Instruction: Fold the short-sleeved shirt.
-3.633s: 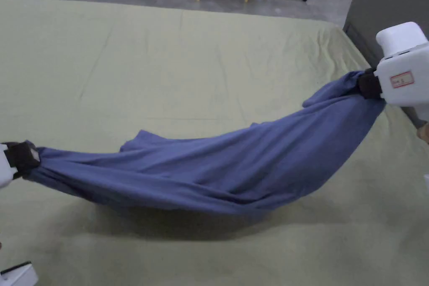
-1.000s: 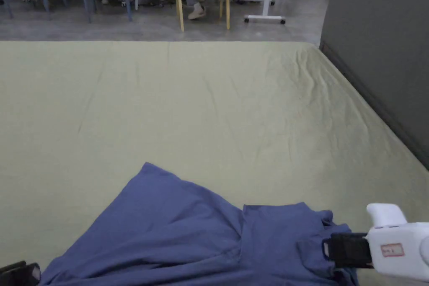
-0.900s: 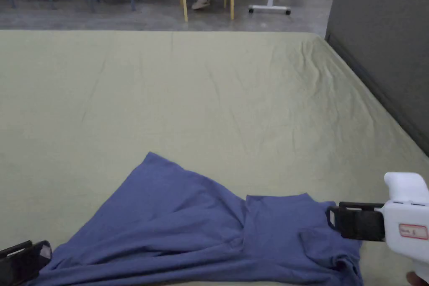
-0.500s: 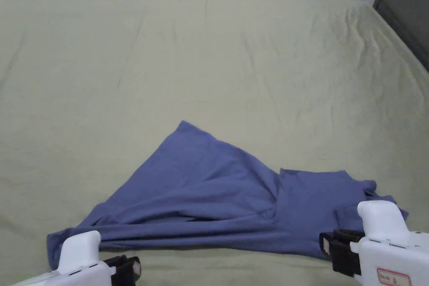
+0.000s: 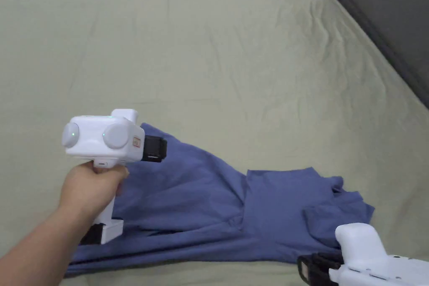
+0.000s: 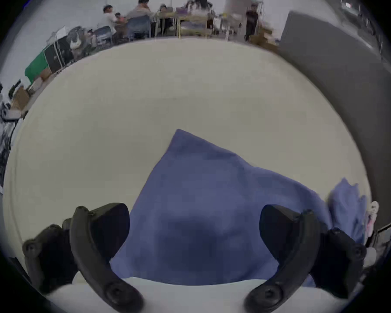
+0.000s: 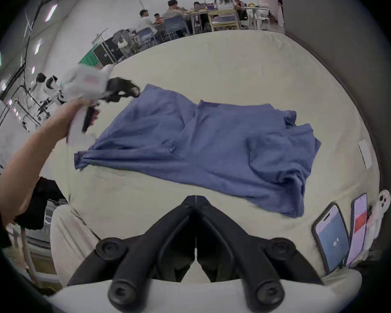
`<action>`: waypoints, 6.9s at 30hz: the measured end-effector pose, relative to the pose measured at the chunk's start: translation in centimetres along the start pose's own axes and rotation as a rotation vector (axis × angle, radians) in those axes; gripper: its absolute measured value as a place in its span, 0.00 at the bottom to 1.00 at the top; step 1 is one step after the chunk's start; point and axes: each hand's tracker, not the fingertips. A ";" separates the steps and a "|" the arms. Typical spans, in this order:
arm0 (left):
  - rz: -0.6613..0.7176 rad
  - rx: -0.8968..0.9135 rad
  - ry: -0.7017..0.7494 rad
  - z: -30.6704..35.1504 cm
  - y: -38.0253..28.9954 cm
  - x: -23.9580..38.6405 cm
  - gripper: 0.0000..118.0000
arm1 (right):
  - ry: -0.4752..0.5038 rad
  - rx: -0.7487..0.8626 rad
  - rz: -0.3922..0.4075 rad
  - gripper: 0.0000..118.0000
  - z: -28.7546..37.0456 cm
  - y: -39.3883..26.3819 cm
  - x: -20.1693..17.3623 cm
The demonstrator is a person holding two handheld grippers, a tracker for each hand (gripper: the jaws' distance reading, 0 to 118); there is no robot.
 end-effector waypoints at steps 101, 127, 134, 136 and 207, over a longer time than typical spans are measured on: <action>0.302 0.057 0.064 18.4 -12.4 -22.2 0.00 | -0.268 -0.031 0.177 0.04 2.1 12.2 9.4; 0.403 0.037 0.088 17.4 -22.2 -25.5 0.96 | -0.172 -0.310 0.078 0.80 -0.1 -0.1 7.4; 0.480 0.339 0.019 26.9 -25.2 -23.6 1.00 | -0.105 0.197 0.085 1.00 12.4 7.7 -1.5; 0.484 0.241 0.039 25.9 -27.0 -22.3 1.00 | 0.006 0.237 0.011 0.97 9.8 7.6 -0.5; 0.275 0.609 0.049 36.4 15.0 -16.1 0.01 | -0.581 0.566 0.492 0.07 24.0 39.8 -3.9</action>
